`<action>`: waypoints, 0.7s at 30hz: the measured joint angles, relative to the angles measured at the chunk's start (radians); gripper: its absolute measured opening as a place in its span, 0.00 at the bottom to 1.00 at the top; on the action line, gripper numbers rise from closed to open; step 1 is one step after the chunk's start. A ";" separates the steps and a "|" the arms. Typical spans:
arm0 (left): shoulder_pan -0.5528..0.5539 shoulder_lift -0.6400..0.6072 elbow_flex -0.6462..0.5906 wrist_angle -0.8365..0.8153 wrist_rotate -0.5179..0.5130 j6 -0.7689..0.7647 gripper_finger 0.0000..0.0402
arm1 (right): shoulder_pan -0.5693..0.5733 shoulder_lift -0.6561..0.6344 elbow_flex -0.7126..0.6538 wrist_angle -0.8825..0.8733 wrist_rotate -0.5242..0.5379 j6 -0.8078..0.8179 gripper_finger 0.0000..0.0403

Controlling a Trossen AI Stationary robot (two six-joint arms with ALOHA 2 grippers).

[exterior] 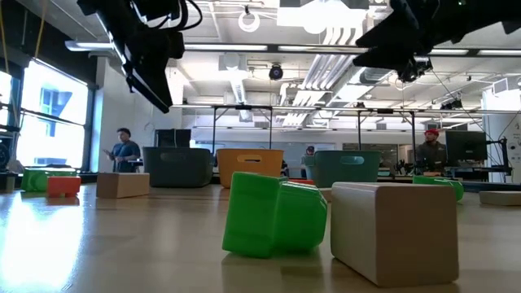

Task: Sort & place blocks by color
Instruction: Put the brown block into the green bin

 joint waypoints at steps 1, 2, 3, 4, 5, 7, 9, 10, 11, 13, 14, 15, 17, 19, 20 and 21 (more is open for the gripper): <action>-0.008 -0.001 -0.005 0.000 -0.003 -0.007 0.52 | 0.000 0.024 0.013 0.000 -0.014 -0.014 0.54; -0.016 -0.003 -0.009 0.002 -0.007 -0.014 0.52 | 0.000 0.047 0.025 0.000 -0.027 -0.030 0.54; -0.024 -0.005 -0.011 0.006 -0.013 -0.020 0.52 | 0.000 0.069 0.037 0.000 -0.034 -0.046 0.54; -0.032 -0.005 -0.012 0.006 -0.020 -0.022 0.52 | 0.000 0.092 0.049 0.000 -0.042 -0.058 0.54; -0.038 -0.005 -0.013 0.006 -0.031 -0.023 0.52 | 0.000 0.114 0.059 0.000 -0.053 -0.074 0.54; -0.053 -0.005 -0.013 0.008 -0.052 -0.023 0.52 | 0.000 0.157 0.081 -0.007 -0.058 -0.101 0.54; -0.064 -0.004 -0.013 0.007 -0.069 -0.023 0.52 | 0.000 0.197 0.107 -0.027 -0.059 -0.127 0.54; -0.070 -0.004 -0.013 0.007 -0.075 -0.023 0.52 | 0.000 0.215 0.120 -0.043 -0.059 -0.137 0.54; -0.074 -0.004 -0.013 0.007 -0.079 -0.024 0.52 | 0.000 0.234 0.130 -0.054 -0.059 -0.144 0.54; -0.081 -0.004 -0.013 0.007 -0.080 -0.026 0.52 | 0.000 0.270 0.148 -0.077 -0.063 -0.161 0.54; -0.084 -0.004 -0.013 0.007 -0.081 -0.025 0.52 | 0.000 0.287 0.156 -0.084 -0.071 -0.171 0.54; -0.088 -0.004 -0.013 0.007 -0.081 -0.025 0.52 | 0.000 0.304 0.163 -0.087 -0.083 -0.184 0.54; -0.093 -0.004 -0.013 0.007 -0.081 -0.025 0.52 | 0.000 0.338 0.173 -0.087 -0.108 -0.199 0.54; -0.096 -0.004 -0.013 0.007 -0.081 -0.025 0.52 | 0.000 0.373 0.179 -0.089 -0.127 -0.212 0.54; -0.096 -0.004 -0.013 0.007 -0.081 -0.025 0.52 | 0.000 0.389 0.182 -0.087 -0.133 -0.213 0.54; -0.096 -0.004 -0.013 0.007 -0.081 -0.026 0.52 | 0.000 0.404 0.183 -0.085 -0.142 -0.213 0.54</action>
